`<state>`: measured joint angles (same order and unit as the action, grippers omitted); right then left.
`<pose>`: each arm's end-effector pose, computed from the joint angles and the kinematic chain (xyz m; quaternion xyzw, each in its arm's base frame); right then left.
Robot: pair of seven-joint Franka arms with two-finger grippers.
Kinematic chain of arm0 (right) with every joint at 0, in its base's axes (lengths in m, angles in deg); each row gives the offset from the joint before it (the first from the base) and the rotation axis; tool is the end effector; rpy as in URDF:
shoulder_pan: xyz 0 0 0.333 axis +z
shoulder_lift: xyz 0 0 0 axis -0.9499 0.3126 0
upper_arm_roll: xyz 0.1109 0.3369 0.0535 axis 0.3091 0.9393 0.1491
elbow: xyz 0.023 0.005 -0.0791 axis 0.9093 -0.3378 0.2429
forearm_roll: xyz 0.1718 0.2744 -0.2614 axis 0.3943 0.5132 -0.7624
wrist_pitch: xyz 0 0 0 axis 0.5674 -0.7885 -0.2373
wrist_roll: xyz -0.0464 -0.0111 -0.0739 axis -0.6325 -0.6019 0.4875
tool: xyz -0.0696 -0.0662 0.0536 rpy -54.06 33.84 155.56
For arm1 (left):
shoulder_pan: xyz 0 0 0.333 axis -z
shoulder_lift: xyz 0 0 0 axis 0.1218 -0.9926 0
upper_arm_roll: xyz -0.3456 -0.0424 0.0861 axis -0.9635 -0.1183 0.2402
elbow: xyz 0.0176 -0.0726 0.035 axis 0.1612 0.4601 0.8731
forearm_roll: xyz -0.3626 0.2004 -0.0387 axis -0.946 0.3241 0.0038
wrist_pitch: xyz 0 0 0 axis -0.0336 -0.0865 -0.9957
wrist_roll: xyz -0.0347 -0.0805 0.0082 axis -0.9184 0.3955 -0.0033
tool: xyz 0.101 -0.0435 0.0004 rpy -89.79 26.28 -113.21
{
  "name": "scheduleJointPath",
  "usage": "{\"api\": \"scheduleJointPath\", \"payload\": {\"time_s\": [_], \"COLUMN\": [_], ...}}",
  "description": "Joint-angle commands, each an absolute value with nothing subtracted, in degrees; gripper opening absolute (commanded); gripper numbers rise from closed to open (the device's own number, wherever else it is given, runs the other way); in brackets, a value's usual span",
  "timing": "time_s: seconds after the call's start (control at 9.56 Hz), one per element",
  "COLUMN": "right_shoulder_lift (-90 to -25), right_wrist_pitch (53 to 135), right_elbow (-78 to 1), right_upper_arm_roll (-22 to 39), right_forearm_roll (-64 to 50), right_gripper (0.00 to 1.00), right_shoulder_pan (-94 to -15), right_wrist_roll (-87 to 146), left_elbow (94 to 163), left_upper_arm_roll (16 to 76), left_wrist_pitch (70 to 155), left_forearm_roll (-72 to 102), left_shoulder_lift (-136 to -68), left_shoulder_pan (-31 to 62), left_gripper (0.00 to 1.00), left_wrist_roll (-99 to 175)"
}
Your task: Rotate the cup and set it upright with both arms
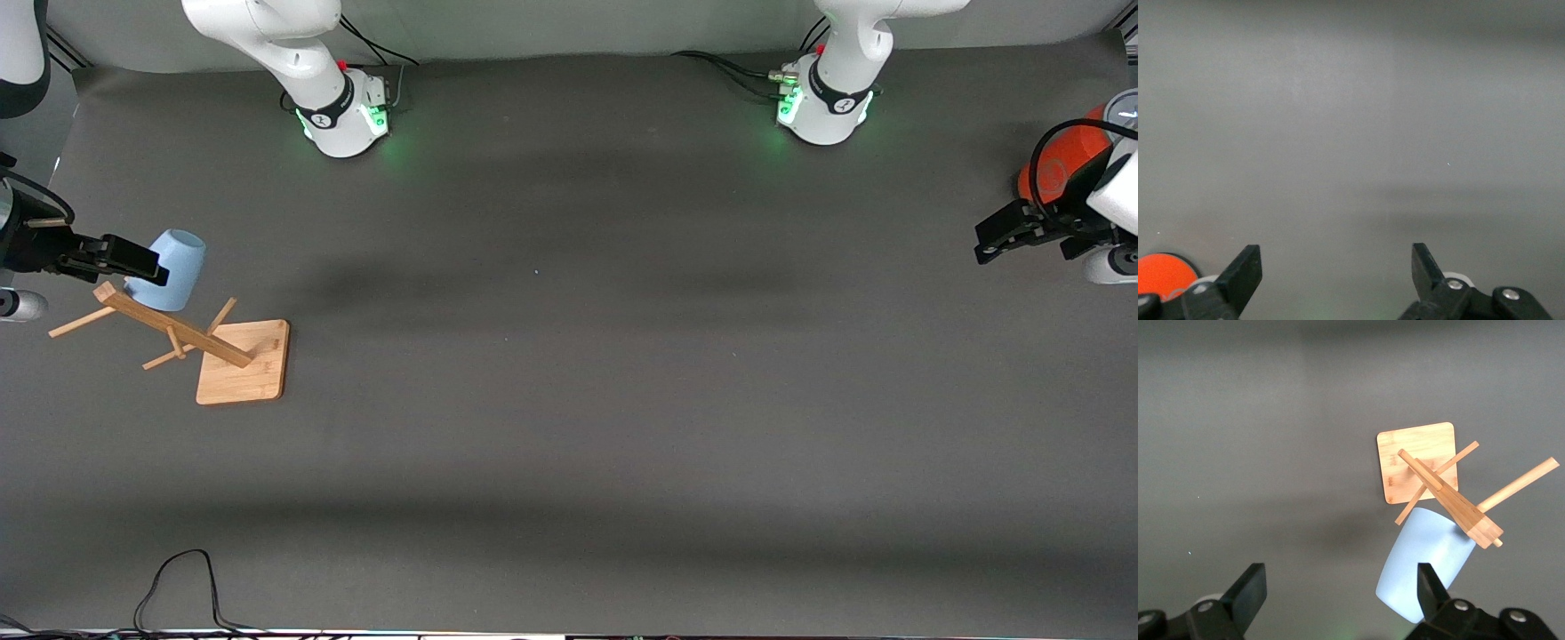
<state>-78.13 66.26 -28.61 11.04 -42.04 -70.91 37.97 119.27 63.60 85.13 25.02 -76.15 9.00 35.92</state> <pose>0.5924 -0.0199 0.6339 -0.9979 0.0495 0.0411 0.0113 0.5771 -0.0228 0.6614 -0.9998 -0.0159 0.0056 0.0105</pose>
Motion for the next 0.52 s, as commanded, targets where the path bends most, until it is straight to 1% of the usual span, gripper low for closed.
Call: {"api": "scheduleJointPath", "payload": {"time_s": [0.0, 0.42], "right_shoulder_lift": [-79.5, -79.6], "right_wrist_pitch": [67.5, 67.5], "right_elbow": [-30.0, -30.0], "right_upper_arm_roll": [10.5, 10.6], "right_forearm_roll": [-44.6, -45.1], "right_gripper": [1.00, 1.00], "right_shoulder_pan": [-70.2, -70.1], "right_wrist_roll": [36.9, 36.9], "left_elbow": [118.3, 118.3], "left_upper_arm_roll": [63.6, 63.6], "left_wrist_pitch": [83.5, 83.7], "left_forearm_roll": [23.3, 23.7], "left_shoulder_lift": [-76.3, -76.7], "left_shoulder_pan": [8.2, 8.1], "left_gripper": [1.00, 1.00], "left_wrist_roll": [36.0, 36.0]}}
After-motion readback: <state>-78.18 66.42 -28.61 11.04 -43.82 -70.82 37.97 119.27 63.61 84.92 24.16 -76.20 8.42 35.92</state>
